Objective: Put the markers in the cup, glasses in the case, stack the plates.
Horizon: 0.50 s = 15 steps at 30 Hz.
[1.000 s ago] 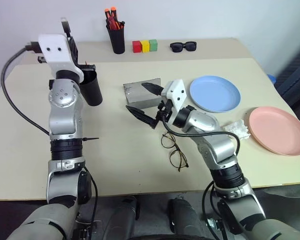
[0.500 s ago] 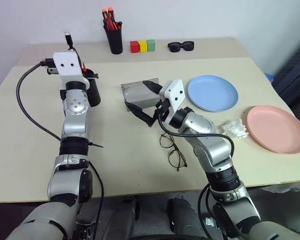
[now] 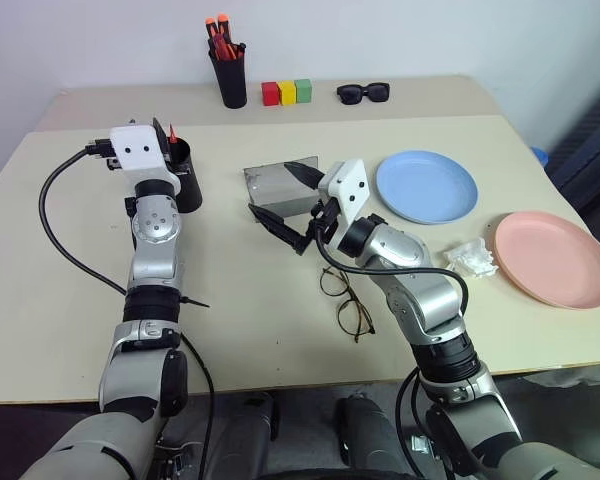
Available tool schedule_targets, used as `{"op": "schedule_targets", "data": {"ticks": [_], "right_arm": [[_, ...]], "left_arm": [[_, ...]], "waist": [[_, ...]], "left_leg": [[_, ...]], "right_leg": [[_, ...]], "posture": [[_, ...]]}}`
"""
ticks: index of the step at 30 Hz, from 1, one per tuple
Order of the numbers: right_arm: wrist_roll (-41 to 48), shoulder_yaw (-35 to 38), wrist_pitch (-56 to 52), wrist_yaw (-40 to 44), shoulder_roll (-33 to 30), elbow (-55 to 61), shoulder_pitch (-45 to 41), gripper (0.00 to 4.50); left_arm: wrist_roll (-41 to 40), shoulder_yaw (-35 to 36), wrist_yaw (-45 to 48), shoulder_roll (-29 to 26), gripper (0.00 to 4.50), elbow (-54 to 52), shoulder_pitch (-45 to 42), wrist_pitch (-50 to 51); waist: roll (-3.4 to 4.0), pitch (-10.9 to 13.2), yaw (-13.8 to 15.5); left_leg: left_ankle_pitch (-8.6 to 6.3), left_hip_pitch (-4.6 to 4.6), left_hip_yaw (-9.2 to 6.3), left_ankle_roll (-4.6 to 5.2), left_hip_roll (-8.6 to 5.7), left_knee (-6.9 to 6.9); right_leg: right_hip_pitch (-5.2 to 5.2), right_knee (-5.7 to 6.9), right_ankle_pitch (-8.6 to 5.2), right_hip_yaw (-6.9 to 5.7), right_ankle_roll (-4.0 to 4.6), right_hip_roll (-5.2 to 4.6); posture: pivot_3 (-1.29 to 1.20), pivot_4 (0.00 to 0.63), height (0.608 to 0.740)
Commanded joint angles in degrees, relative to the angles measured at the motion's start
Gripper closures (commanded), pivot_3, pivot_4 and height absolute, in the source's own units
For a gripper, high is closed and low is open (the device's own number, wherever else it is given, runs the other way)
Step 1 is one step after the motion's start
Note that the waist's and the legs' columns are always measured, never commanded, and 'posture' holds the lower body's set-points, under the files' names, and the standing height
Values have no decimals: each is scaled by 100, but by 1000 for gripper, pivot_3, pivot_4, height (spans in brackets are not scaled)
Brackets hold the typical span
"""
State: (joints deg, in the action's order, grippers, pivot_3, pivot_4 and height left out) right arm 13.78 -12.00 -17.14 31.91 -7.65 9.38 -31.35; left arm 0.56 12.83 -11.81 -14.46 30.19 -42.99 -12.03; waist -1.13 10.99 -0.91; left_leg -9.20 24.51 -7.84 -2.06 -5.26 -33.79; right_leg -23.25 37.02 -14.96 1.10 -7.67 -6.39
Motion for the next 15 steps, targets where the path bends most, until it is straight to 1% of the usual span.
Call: {"op": "schedule_targets", "data": {"ticks": [1,2,3,6,8,10,12,15], "right_arm": [[54,19,61,19,35,206,-66,0],[52,29,54,21,13,218,-51,0],[54,66,41,30,-38,235,-28,0],[62,146,26,52,-155,245,-4,0],[86,253,3,96,-313,261,7,0],[154,407,-76,226,-602,352,38,0],[148,487,-110,316,-849,403,55,0],[189,610,-185,510,-1248,554,153,0]], "left_arm": [[-466,51,367,108,2995,-545,-235,148],[-617,8,551,164,2995,-680,-292,276],[-722,-201,976,168,2995,-880,-337,523],[-850,-603,1815,115,2995,-1235,-343,1035],[-1114,-888,2590,39,2995,-1478,-265,1692],[-1093,-1323,3286,-224,2995,-1494,-260,2752],[-1376,-1346,3652,-302,2995,-1432,-347,3577],[-1155,-1604,4109,-528,2127,-883,-721,3938]], "waist": [[0,0,-1],[0,0,3],[0,0,11],[0,0,14],[0,0,-1],[1,0,-13],[2,0,-30],[3,2,-56]], "left_leg": [[0,0,0,0,0,0],[0,0,1,0,0,0],[0,0,0,0,1,0],[0,1,0,0,-1,-4],[0,1,1,0,-1,-4],[0,0,2,1,-1,-3],[0,-2,3,1,-3,-4],[0,-1,2,2,3,-1]], "right_leg": [[0,0,0,0,0,0],[0,0,0,0,0,0],[1,0,0,0,0,0],[7,-2,0,-3,0,0],[8,-3,0,-2,0,0],[8,-1,0,-3,0,2],[8,0,-1,-2,1,7],[2,0,-1,0,1,15]], "posture": [[0,150,740],[0,150,740],[0,150,740],[0,150,740],[0,150,740],[0,150,740],[0,150,740],[0,150,740]]}}
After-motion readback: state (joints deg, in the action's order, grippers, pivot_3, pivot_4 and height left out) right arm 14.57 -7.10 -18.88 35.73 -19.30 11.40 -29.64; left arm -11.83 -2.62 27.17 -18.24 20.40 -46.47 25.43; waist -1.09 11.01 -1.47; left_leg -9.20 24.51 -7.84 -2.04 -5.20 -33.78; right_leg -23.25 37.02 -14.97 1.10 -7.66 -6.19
